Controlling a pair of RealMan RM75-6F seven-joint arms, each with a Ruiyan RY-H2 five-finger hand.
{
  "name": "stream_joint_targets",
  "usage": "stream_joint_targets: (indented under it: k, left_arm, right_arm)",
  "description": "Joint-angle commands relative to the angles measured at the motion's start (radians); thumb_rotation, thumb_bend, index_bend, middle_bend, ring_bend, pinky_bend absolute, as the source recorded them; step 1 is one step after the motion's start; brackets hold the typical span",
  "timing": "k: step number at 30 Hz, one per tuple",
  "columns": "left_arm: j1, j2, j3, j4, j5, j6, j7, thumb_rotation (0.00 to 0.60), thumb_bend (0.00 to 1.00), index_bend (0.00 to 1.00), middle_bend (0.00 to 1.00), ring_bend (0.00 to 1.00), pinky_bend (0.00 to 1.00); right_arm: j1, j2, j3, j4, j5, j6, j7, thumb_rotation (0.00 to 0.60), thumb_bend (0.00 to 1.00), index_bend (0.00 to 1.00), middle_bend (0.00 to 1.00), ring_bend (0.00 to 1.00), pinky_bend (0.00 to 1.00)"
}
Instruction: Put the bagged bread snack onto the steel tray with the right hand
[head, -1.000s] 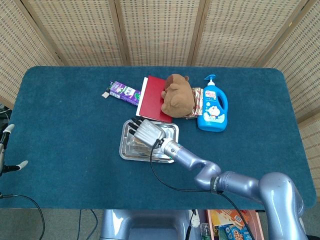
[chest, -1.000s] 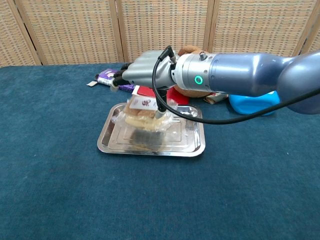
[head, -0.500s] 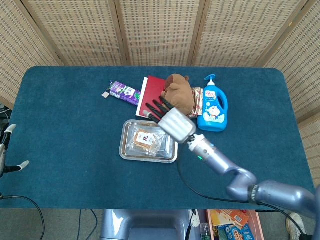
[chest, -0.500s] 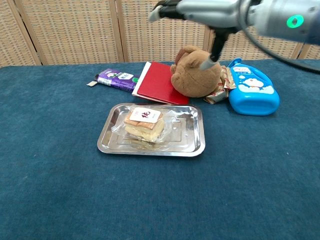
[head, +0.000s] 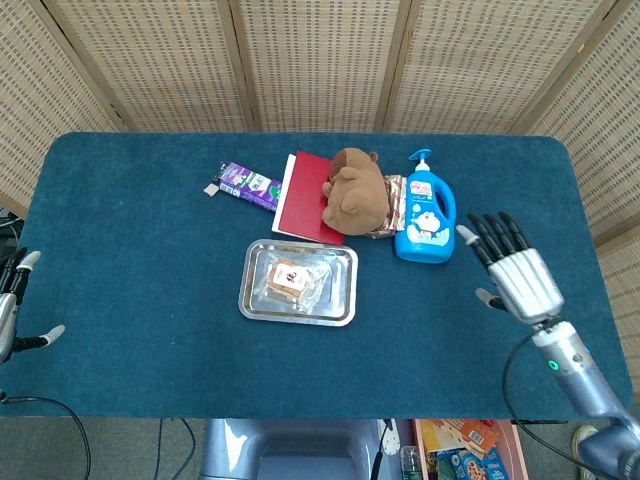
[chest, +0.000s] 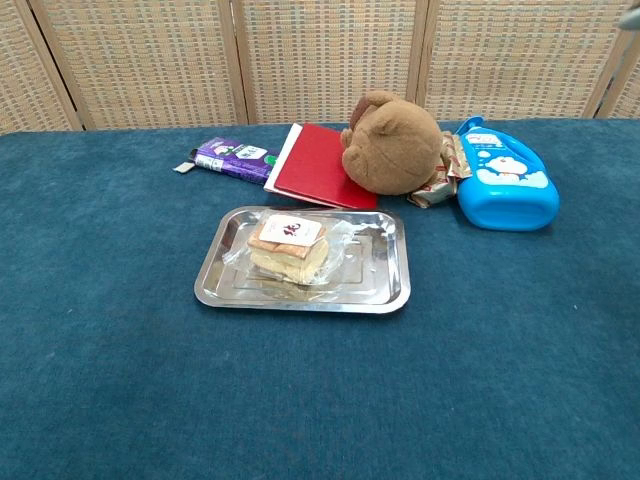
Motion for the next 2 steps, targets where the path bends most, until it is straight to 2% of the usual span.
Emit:
stream_joint_targets:
  k: [1,2]
  left_arm:
    - [0.002,-0.006,0.009,-0.002,0.016,0.006,0.011,0.6,0.0,0.0,0.0,0.0,0.0]
    - [0.003,-0.008,0.012,-0.002,0.022,0.008,0.014,0.6,0.0,0.0,0.0,0.0,0.0]
  right_arm:
    - [-0.128,-0.017,-0.054,0.011,0.04,0.083,0.076,0.6,0.0,0.0,0.0,0.0,0.0]
    - [-0.148,-0.018,-0.059,0.002,0.048,0.094,0.071,0.6,0.0,0.0,0.0,0.0,0.0]
